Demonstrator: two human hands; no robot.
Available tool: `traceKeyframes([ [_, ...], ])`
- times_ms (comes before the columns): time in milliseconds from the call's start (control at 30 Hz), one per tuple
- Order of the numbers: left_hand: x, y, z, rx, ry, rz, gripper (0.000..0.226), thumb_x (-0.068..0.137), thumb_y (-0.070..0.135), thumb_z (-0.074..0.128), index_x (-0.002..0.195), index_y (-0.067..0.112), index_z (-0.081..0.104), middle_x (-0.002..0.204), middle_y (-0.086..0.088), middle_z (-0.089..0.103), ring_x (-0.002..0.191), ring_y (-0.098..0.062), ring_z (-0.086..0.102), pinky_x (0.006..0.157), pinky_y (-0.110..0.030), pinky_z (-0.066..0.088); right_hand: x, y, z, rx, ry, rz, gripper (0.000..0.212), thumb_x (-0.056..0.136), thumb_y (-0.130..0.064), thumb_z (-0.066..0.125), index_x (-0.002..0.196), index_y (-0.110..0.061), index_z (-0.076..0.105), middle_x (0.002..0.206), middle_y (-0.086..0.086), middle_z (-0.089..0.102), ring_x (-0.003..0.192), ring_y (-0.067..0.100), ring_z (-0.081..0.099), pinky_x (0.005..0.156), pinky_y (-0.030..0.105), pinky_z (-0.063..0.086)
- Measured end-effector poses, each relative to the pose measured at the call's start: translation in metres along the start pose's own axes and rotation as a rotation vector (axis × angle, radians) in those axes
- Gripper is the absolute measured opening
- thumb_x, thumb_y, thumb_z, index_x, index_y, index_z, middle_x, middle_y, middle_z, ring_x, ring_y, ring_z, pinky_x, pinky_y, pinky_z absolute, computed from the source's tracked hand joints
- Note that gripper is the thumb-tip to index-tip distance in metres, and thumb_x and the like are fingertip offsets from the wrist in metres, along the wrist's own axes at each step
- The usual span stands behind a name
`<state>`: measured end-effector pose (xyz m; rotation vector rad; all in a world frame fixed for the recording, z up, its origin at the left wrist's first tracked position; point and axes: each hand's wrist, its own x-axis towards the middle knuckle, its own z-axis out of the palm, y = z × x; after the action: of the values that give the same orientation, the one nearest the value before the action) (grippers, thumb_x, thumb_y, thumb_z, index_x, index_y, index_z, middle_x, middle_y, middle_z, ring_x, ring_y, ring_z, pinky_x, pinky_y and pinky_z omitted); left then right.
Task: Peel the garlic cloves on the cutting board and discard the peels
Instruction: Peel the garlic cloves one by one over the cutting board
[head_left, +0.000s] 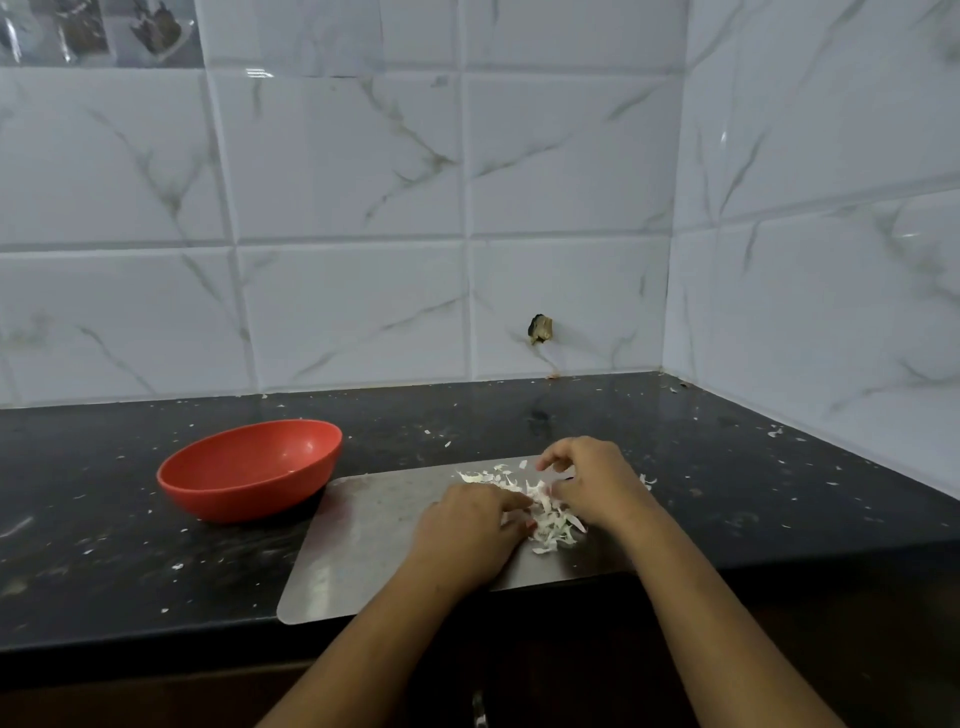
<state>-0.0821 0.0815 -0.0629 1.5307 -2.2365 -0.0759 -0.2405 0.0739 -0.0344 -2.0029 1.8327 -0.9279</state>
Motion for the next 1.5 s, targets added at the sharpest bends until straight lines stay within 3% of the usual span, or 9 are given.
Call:
traceKeyframes([
  [200,0.016,-0.008,0.004,-0.098,0.126,-0.056,0.030,0.087,0.014,0.057,0.110,0.029,0.070,0.110,0.003,0.070,0.101,-0.016,0.063,0.088,-0.032,0.050,-0.005,-0.015,0.007,-0.184,-0.041,0.043,0.023,0.088,-0.006,0.060,0.098,-0.023,0.072,0.110,0.004,0.067,0.093,0.021,0.066,0.080,0.029,0.053],
  [333,0.022,-0.017,0.001,-0.087,0.223,-0.031,0.042,0.087,0.013,0.061,0.125,0.029,0.061,0.126,0.007,0.062,0.120,-0.017,0.048,0.099,-0.029,0.040,-0.003,-0.020,0.005,-0.204,-0.069,0.031,0.032,0.090,0.000,0.053,0.105,-0.022,0.070,0.123,0.007,0.061,0.097,0.025,0.065,0.076,0.029,0.051],
  [467,0.030,-0.027,0.000,0.050,-0.021,-0.140,0.047,0.098,0.031,0.045,0.145,0.029,0.036,0.151,0.003,0.039,0.137,-0.021,0.034,0.112,-0.037,0.029,-0.001,-0.014,0.003,-0.140,-0.073,0.030,0.033,0.092,0.002,0.048,0.101,-0.021,0.070,0.118,0.006,0.062,0.070,0.014,0.058,0.058,0.024,0.045],
  [633,0.032,-0.021,0.000,0.036,-0.029,-0.071,0.044,0.093,0.005,0.041,0.128,0.022,0.058,0.133,-0.003,0.058,0.121,-0.022,0.052,0.100,-0.031,0.042,-0.003,-0.012,0.007,-0.138,-0.094,0.021,0.022,0.083,-0.010,0.067,0.092,-0.030,0.070,0.104,0.002,0.068,0.083,0.016,0.067,0.082,0.034,0.057],
  [767,0.034,-0.019,-0.007,0.026,0.046,-0.095,0.046,0.087,-0.005,0.048,0.121,0.021,0.065,0.122,-0.003,0.064,0.113,-0.020,0.058,0.097,-0.030,0.047,-0.003,-0.014,0.016,-0.171,-0.053,0.004,0.028,0.086,0.000,0.059,0.097,-0.023,0.071,0.103,0.003,0.070,0.090,0.018,0.067,0.081,0.029,0.055],
  [1000,0.027,-0.032,-0.008,-0.186,0.224,-0.142,0.028,0.084,-0.006,0.056,0.102,0.013,0.068,0.082,0.003,0.066,0.077,-0.007,0.058,0.065,-0.004,0.039,-0.004,-0.017,0.019,-0.228,0.000,-0.017,0.038,0.094,-0.001,0.044,0.121,-0.019,0.064,0.126,0.007,0.059,0.107,0.024,0.060,0.087,0.032,0.050],
  [1267,0.015,-0.043,-0.025,-0.243,0.294,-0.161,0.008,0.085,0.016,0.071,0.092,0.014,0.075,0.089,-0.001,0.072,0.077,-0.008,0.057,0.072,-0.015,0.040,-0.003,-0.035,0.030,-0.009,0.094,-0.159,0.029,0.096,-0.015,0.054,0.122,-0.022,0.064,0.123,0.001,0.062,0.109,0.016,0.059,0.096,0.032,0.048],
  [1333,0.007,-0.046,-0.031,-0.215,0.325,-0.159,0.008,0.085,0.019,0.070,0.091,0.016,0.075,0.090,0.000,0.072,0.082,-0.013,0.062,0.075,-0.022,0.045,-0.009,-0.048,0.038,0.046,-0.016,-0.250,0.035,0.096,-0.022,0.056,0.130,-0.018,0.059,0.132,0.003,0.060,0.118,0.016,0.056,0.102,0.029,0.042],
  [1500,-0.019,-0.072,-0.045,-0.003,0.347,-0.282,0.010,0.092,0.029,0.058,0.094,0.028,0.068,0.099,0.004,0.069,0.095,-0.018,0.062,0.077,-0.030,0.048,-0.035,-0.068,0.072,-0.445,-0.238,-0.321,0.057,0.102,-0.047,0.032,0.152,-0.020,0.025,0.160,0.001,0.021,0.148,0.019,0.015,0.119,0.048,-0.001],
])
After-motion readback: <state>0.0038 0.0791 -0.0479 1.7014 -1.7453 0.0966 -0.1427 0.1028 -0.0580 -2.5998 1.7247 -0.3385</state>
